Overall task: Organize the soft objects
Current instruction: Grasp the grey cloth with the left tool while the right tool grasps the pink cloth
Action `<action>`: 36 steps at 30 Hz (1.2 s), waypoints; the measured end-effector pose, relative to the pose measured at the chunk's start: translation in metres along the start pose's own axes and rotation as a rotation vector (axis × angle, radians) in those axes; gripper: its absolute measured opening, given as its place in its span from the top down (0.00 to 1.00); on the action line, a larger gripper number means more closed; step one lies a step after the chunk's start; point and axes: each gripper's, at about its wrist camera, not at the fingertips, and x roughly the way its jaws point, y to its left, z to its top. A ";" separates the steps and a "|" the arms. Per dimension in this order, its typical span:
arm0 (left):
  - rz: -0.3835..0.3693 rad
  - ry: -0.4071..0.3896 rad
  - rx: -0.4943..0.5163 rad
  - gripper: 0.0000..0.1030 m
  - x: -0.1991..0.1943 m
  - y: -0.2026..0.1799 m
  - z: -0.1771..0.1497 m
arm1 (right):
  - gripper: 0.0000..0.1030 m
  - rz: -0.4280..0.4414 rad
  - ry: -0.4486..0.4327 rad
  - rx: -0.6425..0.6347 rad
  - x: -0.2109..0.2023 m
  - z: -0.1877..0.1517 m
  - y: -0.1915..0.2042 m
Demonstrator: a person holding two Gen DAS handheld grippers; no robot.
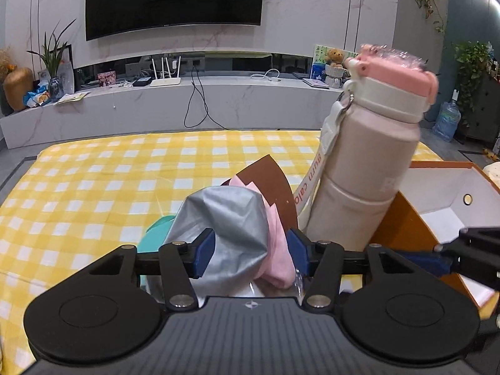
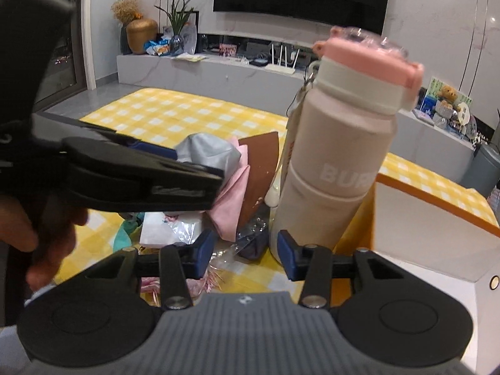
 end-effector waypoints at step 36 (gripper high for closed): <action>0.113 0.082 -0.282 0.35 -0.009 0.072 -0.016 | 0.45 0.005 -0.024 -0.189 0.078 0.041 0.033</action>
